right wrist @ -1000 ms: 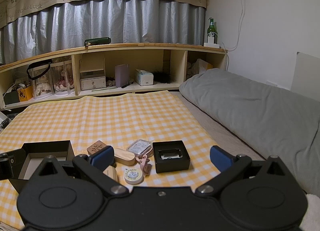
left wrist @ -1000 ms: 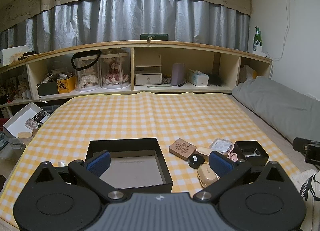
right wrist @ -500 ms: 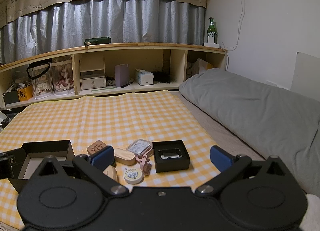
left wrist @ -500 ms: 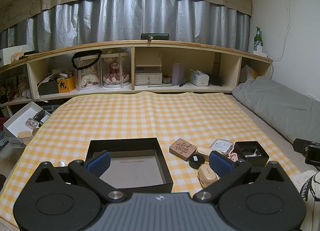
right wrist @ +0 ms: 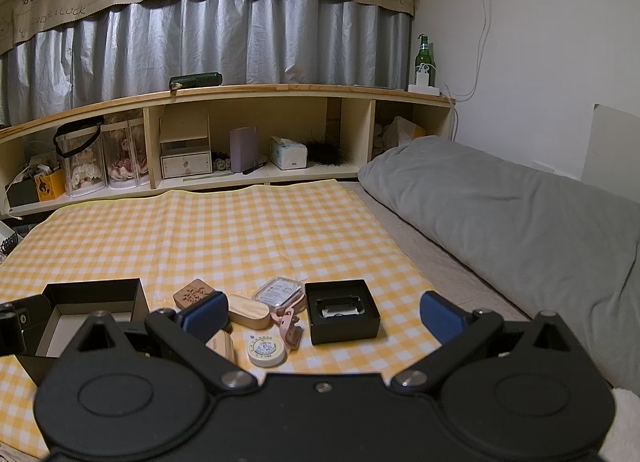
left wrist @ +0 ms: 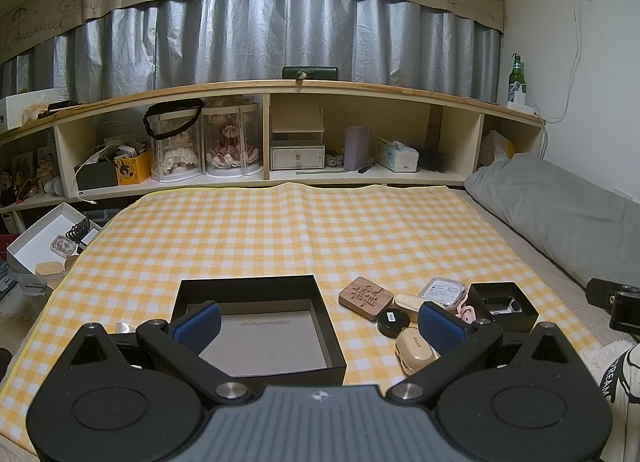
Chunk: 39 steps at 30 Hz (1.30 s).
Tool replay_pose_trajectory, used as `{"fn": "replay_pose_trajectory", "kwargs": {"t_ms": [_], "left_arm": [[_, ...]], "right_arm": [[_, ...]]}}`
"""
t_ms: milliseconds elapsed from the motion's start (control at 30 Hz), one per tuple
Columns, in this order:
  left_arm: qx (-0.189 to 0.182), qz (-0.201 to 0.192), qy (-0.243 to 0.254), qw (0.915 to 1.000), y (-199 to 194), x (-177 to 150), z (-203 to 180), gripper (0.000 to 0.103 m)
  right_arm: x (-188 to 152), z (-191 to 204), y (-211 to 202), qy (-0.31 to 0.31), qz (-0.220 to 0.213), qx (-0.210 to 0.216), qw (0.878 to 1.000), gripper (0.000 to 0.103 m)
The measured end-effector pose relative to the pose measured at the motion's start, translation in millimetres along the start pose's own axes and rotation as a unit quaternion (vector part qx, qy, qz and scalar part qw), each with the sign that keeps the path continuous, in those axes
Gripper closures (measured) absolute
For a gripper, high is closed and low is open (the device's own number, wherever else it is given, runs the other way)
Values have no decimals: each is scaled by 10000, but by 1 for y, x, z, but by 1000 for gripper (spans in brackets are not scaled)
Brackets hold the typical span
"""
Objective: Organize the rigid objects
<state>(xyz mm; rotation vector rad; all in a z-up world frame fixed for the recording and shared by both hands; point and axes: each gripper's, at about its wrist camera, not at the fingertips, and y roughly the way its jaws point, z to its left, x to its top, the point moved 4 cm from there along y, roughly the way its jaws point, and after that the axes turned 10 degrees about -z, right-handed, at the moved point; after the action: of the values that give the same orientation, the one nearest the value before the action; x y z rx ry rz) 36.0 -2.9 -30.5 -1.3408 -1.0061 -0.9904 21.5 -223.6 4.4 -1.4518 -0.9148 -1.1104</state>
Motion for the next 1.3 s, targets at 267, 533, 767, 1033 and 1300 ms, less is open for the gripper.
{"fn": "replay_pose_trajectory", "kwargs": {"t_ms": [267,533,767,1033,1300], "left_arm": [[-2,4,-3,10000,0,1,0,0],[-3,8,-4,10000,0,1,0,0],[-22,-1,-31,10000,0,1,0,0],[-39,-266,-363,9990,9,0,5,0],[244,-625,-554,9962,22,28,21,0]], "right_arm": [[-1,0,1,0,1,-3,10000,0],[1,0,0,-4,5,-2,10000,0],[1,-1,0,27,-2,-8,10000,0],[3,-11,16,561,149,161,9982,0],[30,-21,50,1184,-155,259,9925,0]]}}
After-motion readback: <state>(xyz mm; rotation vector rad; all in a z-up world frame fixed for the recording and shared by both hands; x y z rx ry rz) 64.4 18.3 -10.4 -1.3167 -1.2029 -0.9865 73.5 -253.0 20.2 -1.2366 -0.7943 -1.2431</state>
